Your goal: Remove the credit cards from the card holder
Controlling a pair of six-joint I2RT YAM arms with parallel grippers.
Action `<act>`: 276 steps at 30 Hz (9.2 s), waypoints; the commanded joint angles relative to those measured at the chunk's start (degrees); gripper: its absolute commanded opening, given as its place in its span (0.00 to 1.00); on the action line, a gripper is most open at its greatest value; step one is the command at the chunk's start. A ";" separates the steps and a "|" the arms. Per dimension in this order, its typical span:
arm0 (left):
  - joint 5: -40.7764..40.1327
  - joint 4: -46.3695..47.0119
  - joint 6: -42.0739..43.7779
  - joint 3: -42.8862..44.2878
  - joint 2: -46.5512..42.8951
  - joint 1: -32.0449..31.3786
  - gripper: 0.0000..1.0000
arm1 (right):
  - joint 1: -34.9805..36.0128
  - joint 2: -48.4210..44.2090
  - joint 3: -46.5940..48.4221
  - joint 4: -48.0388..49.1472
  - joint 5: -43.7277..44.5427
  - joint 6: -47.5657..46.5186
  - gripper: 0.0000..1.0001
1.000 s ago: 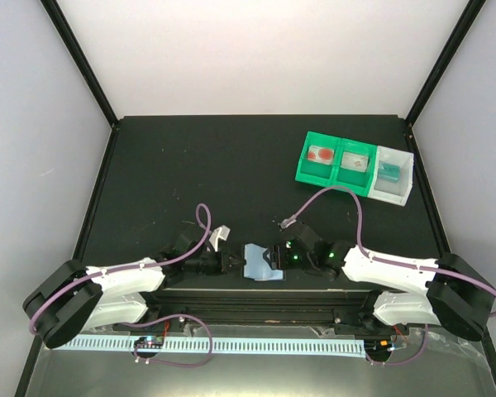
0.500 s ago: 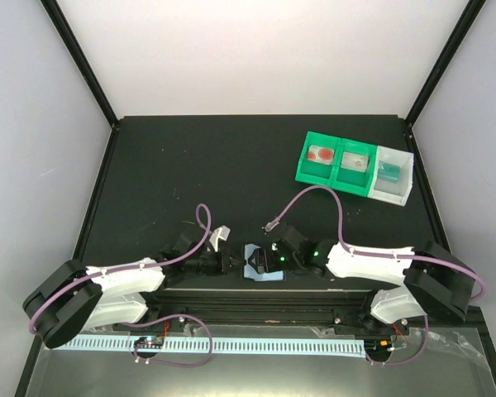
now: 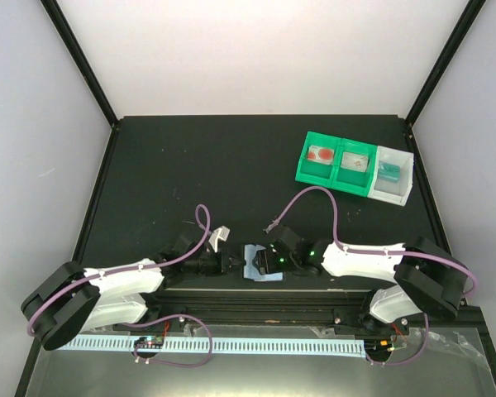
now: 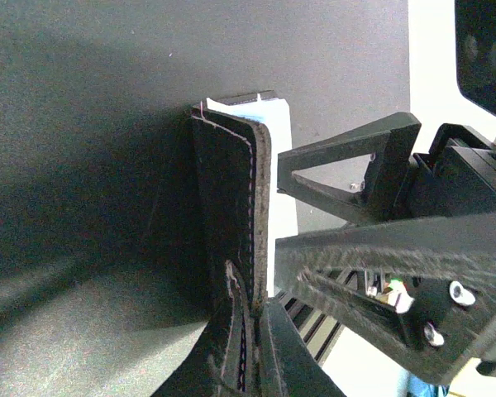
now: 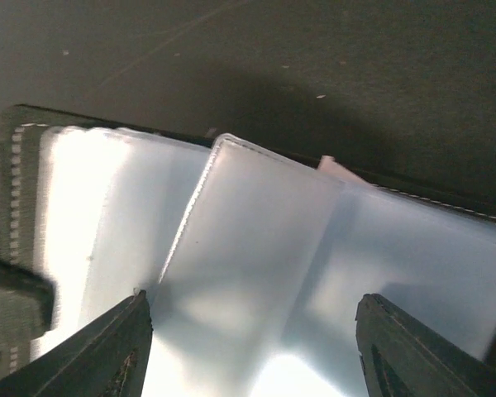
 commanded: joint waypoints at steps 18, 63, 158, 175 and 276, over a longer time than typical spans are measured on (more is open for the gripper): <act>-1.00 -0.66 -0.24 -0.04 -2.13 -0.27 0.01 | 1.05 -11.87 0.42 -2.82 0.75 -0.89 0.56; -1.21 -1.04 -0.24 -0.03 -3.00 -0.62 0.02 | 1.62 -1.58 -0.19 -2.82 3.97 -0.44 0.68; -1.19 -1.21 -2.27 -0.38 -5.26 -0.79 0.01 | 2.66 0.44 -1.12 -1.70 4.38 -0.33 0.61; -1.50 -1.35 -2.36 -0.31 -5.25 -0.80 0.02 | 2.67 -11.88 1.11 -7.83 11.76 -5.11 0.56; -1.10 0.49 -2.76 -0.21 -3.99 -1.50 0.02 | 2.93 -0.98 -3.41 9.14 -1.57 3.32 0.73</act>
